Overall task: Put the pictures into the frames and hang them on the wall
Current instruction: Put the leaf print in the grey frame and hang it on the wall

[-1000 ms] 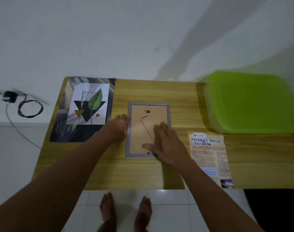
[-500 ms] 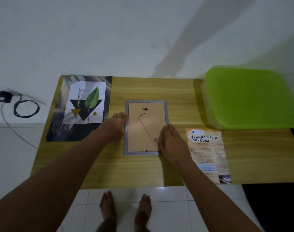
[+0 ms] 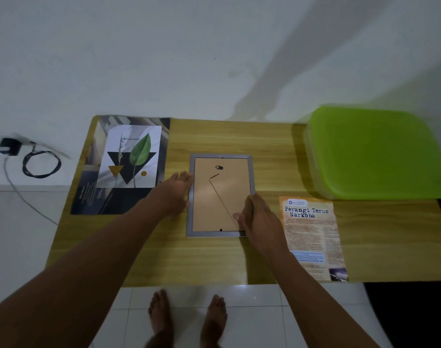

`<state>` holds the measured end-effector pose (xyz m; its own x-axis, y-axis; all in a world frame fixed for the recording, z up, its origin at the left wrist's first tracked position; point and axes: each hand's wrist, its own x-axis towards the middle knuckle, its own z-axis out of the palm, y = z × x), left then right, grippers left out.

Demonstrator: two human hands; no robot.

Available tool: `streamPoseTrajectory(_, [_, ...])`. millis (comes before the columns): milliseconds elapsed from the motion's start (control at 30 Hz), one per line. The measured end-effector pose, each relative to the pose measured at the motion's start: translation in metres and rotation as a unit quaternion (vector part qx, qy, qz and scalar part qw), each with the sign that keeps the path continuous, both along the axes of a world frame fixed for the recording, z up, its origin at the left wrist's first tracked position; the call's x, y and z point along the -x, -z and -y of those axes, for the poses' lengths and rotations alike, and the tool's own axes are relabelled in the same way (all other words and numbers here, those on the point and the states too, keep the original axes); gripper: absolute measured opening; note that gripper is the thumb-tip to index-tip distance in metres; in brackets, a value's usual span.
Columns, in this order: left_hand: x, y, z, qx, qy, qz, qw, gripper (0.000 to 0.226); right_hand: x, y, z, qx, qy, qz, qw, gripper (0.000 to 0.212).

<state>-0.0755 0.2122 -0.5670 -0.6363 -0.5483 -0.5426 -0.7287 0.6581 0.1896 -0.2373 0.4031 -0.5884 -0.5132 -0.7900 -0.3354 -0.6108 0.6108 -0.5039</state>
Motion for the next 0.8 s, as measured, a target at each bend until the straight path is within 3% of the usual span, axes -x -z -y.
streamPoseTrajectory(633, [0.003, -0.003, -0.001, 0.017, 0.022, 0.006, 1.000, 0.081, 0.011, -0.013, 0.010, -0.075, -0.154, -0.107, 0.979, 0.060])
streamPoseTrajectory(800, [0.001, 0.002, 0.002, 0.020, 0.020, -0.003, 1.000, 0.082, 0.026, -0.021, 0.026, 0.017, -0.108, -0.096, 0.989, 0.044])
